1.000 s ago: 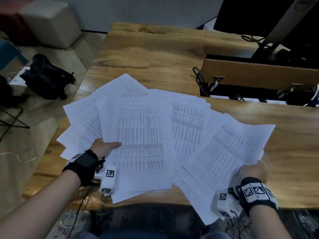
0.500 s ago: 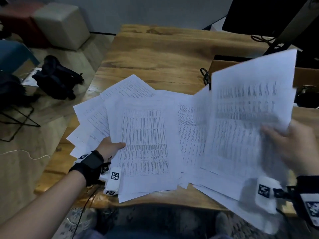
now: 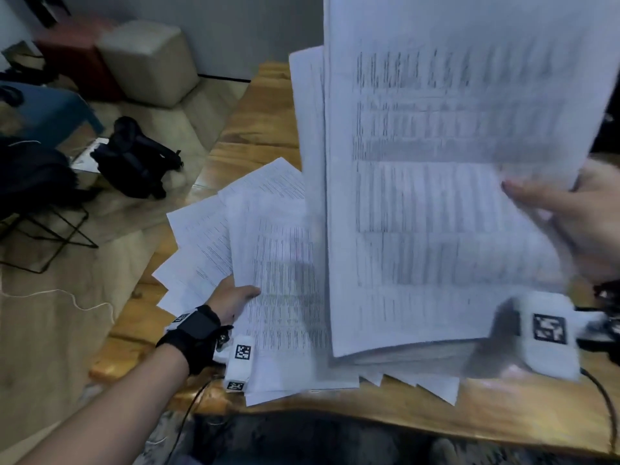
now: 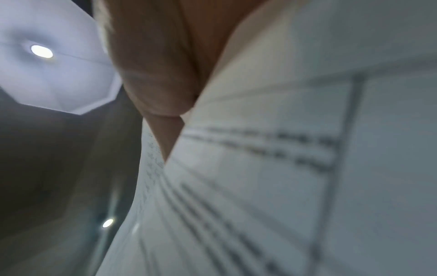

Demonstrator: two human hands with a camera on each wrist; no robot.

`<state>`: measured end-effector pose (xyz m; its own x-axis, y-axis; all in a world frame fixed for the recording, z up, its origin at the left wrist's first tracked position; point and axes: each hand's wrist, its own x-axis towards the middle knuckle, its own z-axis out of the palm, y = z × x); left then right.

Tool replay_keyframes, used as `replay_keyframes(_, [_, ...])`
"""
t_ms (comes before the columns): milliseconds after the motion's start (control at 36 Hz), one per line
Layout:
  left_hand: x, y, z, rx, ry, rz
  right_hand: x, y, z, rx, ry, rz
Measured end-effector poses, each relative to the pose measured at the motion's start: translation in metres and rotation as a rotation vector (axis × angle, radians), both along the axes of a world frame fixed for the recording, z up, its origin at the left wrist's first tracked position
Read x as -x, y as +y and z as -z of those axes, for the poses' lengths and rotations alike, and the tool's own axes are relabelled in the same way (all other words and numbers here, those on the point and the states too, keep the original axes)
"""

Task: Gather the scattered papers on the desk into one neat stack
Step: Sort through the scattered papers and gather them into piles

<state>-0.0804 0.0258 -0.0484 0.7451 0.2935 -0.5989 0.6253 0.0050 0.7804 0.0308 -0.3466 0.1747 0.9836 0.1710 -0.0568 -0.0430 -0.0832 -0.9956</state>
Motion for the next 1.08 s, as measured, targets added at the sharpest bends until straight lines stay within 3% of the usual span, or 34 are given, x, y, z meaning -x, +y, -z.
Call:
replay_keyframes(83, [0.001,0.0,0.0,0.011,0.002,0.001,-0.015,0.024,0.037,0.04,0.072,-0.065])
replay_keyframes(250, [0.002,0.008,0.011,0.104,0.02,-0.084,-0.025,0.08,0.137,0.315,0.245,-0.103])
replay_keyframes(389, [0.005,0.008,0.007,0.325,0.035,-0.256,-0.002,0.114,0.185,0.406,0.38,-0.149])
replay_keyframes(444, [0.003,0.007,0.004,0.364,0.015,-0.233,0.005,0.123,0.2,0.409,0.38,-0.132])
replay_keyframes(611, [0.001,-0.005,0.002,0.026,-0.076,-0.076,0.017,0.142,0.221,0.43,0.387,-0.094])
replay_keyframes(694, [0.003,-0.005,0.005,-0.017,-0.107,-0.106,0.01,0.12,0.219,0.797,0.212,0.095])
replay_keyframes(778, [0.008,-0.002,0.01,0.001,-0.127,-0.163,0.005,0.081,0.222,1.145,0.361,0.321])
replay_keyframes(861, [0.014,0.001,0.012,0.003,-0.145,-0.156,0.008,0.059,0.227,1.133,0.604,0.393])
replay_keyframes(944, [0.019,0.004,0.014,-0.011,-0.14,-0.16,0.007,0.055,0.228,1.095,0.625,0.438])
replay_keyframes(1083, [0.022,0.008,0.02,-0.027,-0.102,-0.155,0.001,0.059,0.23,0.841,0.683,0.468])
